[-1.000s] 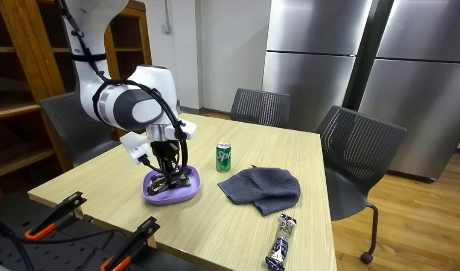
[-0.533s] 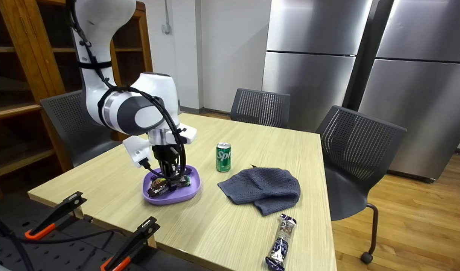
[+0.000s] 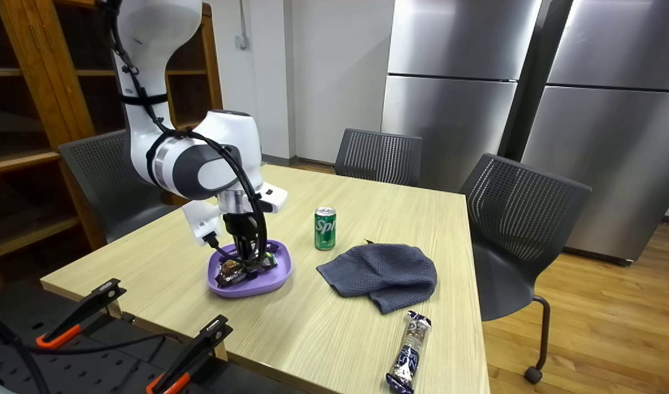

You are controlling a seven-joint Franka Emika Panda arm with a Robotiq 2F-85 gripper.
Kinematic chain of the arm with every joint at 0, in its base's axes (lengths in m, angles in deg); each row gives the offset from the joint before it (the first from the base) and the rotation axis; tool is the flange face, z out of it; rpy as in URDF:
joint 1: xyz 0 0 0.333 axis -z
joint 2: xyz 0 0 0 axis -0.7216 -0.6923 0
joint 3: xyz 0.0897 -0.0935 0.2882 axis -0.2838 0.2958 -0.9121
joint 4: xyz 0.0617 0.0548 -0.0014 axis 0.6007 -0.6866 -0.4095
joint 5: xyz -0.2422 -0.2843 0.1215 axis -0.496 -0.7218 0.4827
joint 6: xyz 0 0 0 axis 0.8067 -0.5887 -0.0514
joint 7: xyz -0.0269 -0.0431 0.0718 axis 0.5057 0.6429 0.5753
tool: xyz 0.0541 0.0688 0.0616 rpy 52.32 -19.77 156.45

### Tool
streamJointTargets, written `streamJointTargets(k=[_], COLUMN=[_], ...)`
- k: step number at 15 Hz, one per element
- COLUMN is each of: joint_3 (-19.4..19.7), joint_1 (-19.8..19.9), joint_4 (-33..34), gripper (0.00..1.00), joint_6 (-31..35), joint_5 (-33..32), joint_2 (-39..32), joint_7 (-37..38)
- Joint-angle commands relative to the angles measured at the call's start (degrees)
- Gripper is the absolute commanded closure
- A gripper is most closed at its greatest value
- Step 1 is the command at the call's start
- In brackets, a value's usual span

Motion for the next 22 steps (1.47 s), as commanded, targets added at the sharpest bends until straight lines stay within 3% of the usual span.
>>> streamJointTargets(k=[1,3,4,5,6,8,14,22], joint_3=[-1.7,-1.7,-1.7,-1.8,-1.9,-2.0,-2.8,-4.3], joint_1=[1.5,1.6,1.5,1.7,1.8,2.0,3.6,5.7], joint_4=[1.0,1.1,1.1,1.1,1.0,0.8,0.3,-0.4], gripper=[0.96,0.96,0.85,0.60,0.60,0.48,0.03,0.00], joint_6=[0.3,0.3,0.3,0.3,0.4,0.6,1.1,2.1], joint_5=[1.1,1.1,1.1,1.1,1.1,1.2,1.3,1.3], joint_2=[-0.6,-0.5,-0.5,-0.4,-0.3,-0.1,0.2,1.2], joint_7=[0.9,0.9,0.9,0.9,0.9,0.9,0.8,0.4])
